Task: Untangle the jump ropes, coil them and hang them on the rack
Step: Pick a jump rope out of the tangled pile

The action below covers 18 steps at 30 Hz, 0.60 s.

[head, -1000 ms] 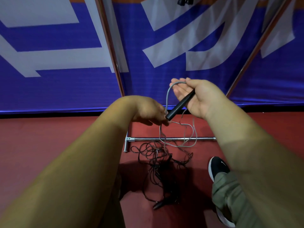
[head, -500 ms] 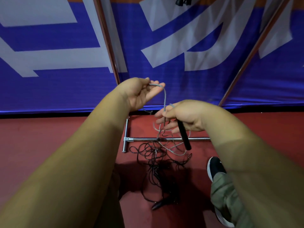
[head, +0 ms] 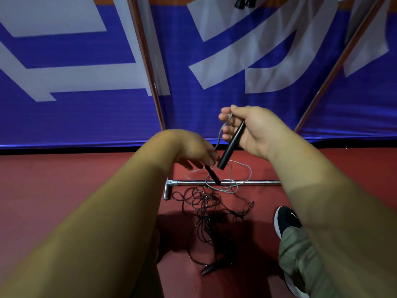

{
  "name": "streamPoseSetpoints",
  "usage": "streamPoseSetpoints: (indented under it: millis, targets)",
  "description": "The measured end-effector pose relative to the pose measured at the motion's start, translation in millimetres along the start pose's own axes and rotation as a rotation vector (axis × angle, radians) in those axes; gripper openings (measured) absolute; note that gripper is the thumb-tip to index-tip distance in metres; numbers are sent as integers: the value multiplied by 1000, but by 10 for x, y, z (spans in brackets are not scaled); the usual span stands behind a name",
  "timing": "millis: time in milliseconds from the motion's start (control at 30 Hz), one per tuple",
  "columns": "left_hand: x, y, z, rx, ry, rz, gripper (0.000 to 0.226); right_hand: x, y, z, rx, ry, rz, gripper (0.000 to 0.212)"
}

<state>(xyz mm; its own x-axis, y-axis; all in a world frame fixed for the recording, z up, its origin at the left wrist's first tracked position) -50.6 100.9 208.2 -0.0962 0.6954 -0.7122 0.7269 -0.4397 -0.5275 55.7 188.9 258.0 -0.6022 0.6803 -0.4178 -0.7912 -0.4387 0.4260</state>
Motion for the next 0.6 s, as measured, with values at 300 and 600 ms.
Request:
streamPoseSetpoints:
  millis: [300, 600]
  targets:
    - [-81, -117, -81, -299, 17, -64, 25, 43, -358, -136, -324, 151, -179, 11]
    - [-27, -239, -49, -731, -52, -167, 27, 27, -228, -417, -590, 272, -5, 22]
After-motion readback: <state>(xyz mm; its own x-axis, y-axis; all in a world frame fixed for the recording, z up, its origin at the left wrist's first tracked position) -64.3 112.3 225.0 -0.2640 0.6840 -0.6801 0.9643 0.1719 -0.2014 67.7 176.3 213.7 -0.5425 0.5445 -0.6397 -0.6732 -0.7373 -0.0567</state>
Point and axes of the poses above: each hand's wrist, its own x-axis towards the middle knuckle, its own y-axis out of the palm, z = x × y, the point moved 9 cm from there along x, towards the middle knuckle, and after that the axes turned 8 degrees about x, right-handed, at the moved point
